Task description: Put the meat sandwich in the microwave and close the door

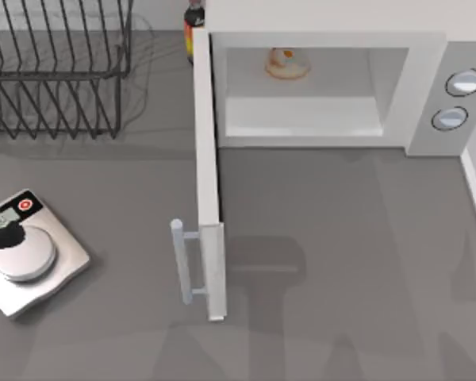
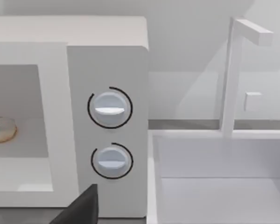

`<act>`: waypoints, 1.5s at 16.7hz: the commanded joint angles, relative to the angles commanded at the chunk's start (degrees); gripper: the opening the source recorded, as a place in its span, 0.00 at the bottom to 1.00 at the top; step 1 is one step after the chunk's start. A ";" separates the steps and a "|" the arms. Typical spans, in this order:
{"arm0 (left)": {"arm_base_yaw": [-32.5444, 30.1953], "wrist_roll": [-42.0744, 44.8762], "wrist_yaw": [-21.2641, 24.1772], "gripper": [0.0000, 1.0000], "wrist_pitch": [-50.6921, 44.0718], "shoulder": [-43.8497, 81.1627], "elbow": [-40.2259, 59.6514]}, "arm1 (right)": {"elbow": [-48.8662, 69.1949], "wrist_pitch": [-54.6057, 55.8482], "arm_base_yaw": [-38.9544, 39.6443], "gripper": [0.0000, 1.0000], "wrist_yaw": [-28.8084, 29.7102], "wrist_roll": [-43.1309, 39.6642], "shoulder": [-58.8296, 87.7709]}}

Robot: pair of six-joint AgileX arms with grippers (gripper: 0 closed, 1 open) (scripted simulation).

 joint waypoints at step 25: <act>-28.84 -11.92 -22.83 0.00 3.65 38.84 11.21 | 0.00 0.00 0.00 1.00 0.00 0.00 0.00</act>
